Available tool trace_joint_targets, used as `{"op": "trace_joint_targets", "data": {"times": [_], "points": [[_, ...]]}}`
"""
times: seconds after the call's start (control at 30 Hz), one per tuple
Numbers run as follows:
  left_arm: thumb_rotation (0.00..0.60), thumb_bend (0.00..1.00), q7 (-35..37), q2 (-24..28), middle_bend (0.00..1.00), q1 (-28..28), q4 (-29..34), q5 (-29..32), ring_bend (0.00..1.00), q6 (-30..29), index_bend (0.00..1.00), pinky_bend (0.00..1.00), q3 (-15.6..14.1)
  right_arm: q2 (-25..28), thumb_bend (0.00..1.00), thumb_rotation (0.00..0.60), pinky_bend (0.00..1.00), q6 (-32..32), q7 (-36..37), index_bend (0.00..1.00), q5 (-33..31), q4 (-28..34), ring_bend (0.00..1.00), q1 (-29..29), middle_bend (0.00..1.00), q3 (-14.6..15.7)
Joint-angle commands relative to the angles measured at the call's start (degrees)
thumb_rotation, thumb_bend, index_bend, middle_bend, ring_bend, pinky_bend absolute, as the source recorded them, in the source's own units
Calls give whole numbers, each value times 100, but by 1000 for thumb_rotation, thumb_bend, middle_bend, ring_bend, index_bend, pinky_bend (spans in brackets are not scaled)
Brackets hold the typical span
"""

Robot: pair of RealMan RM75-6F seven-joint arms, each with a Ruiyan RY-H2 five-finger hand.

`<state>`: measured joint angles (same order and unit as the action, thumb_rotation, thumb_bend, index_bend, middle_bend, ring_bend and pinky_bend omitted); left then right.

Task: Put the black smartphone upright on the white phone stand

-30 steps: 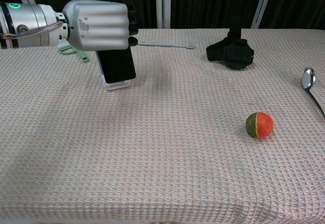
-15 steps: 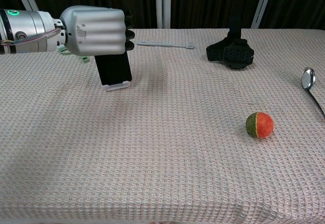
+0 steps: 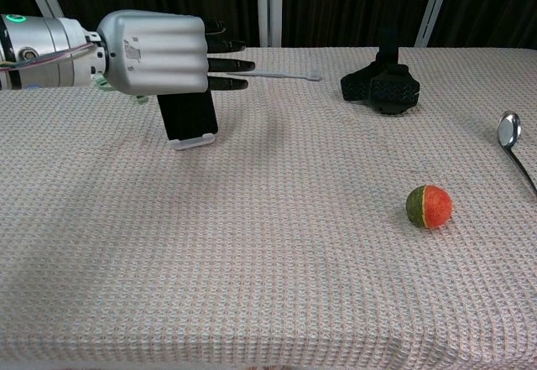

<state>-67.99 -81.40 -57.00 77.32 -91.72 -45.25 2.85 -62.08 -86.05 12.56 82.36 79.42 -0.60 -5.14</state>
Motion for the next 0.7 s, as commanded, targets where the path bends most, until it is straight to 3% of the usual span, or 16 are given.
{"op": "trace_joint_targets", "data": {"times": [0.03,0.3,0.4,0.53,0.7], "points": [[600,101,119,73,0,26,73,-46,40,-88,0,199,-31,1,153,600,0,-13,0,0,3,-2,0,-6,0,-1],[600,51,420,726,0,577,1109,242,24,-667,0,185,-101,10,154,600,0,-61,8,0,33,11,0,-9,0,-13],[600,11,952,1025,0,1180,1671,377,25,-1493,0,188,-158,-1,154,600,0,-58,42,0,52,-21,0,-2,0,-8],[600,8,2129,1182,0,2307,1974,409,26,-3191,0,190,-234,-64,153,600,0,-99,77,0,177,-141,0,16,0,30],[600,8,3839,1372,0,3503,2323,893,26,-4248,0,190,-491,-314,153,600,0,-310,-26,0,508,-366,0,64,0,102]]}}
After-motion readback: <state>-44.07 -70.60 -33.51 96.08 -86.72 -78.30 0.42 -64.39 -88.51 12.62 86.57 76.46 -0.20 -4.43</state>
